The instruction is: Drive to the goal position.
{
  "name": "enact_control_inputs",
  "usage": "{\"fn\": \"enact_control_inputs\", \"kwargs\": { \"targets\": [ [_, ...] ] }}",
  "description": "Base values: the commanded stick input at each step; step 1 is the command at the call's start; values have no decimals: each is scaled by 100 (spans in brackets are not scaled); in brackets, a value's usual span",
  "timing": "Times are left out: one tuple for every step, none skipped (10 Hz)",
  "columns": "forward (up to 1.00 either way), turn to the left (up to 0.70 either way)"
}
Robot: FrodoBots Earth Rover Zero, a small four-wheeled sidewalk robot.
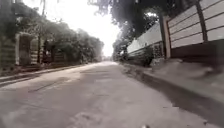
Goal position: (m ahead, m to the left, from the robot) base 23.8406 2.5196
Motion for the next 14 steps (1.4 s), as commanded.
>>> {"fn": "enact_control_inputs", "kwargs": {
  "targets": [
    [85, -25],
    [85, -34],
    [85, 7],
    [85, 13],
    [85, 1],
    [85, 9],
    [85, 1],
    [85, 0],
    [85, 0],
    [85, 0],
    [85, 0],
    [85, 0],
    [85, 0],
    [85, 0]
  ]
}}
